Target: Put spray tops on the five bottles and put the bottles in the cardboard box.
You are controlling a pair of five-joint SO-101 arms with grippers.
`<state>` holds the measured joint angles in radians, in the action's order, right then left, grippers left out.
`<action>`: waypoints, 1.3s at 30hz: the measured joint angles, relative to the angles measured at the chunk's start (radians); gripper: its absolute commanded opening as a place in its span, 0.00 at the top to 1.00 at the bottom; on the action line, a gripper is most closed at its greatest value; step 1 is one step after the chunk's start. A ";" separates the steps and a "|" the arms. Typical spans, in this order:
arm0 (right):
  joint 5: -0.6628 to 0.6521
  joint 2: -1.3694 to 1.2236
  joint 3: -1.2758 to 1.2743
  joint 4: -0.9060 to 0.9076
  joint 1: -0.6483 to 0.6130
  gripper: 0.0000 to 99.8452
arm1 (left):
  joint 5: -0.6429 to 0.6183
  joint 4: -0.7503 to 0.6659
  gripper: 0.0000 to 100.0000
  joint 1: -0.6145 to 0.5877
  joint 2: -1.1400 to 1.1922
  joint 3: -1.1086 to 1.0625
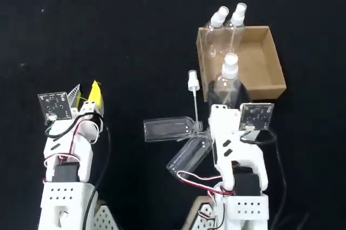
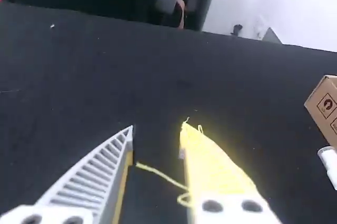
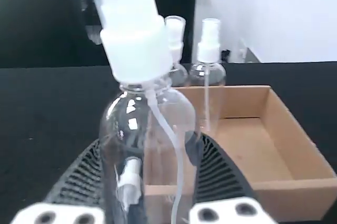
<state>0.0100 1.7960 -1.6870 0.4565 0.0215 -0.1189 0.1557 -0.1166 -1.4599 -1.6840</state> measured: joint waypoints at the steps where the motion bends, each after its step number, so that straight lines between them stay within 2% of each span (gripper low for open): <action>1: 0.000 0.000 0.000 0.000 0.014 0.99 | 0.000 0.000 0.86 0.002 0.000 0.000; 6: 0.000 0.000 0.000 0.000 0.058 0.99 | 0.000 0.002 0.86 0.002 0.000 0.000; 18: 0.000 0.000 0.068 0.000 0.061 0.99 | 0.000 0.002 0.86 0.002 0.000 0.000; 21: -0.043 0.000 0.101 0.000 0.080 0.99 | 0.000 0.003 0.86 0.002 0.000 0.000; 27: -0.241 0.000 0.140 0.000 0.279 0.99 | 0.000 0.034 0.86 0.002 0.000 0.000; 31: -0.265 0.000 0.140 -0.005 0.417 0.99 | 0.000 0.034 0.86 0.002 0.000 0.000; 34: -0.264 0.000 0.129 -0.091 0.512 0.99 | 0.000 0.034 0.86 0.002 0.000 0.000; 39: -0.256 0.002 0.135 -0.103 0.543 0.99 | 0.000 0.034 0.86 0.002 0.000 0.000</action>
<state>-0.2463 1.7975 -1.5520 0.3537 0.5646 -0.1189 0.1895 -0.1151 -1.4599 -1.6840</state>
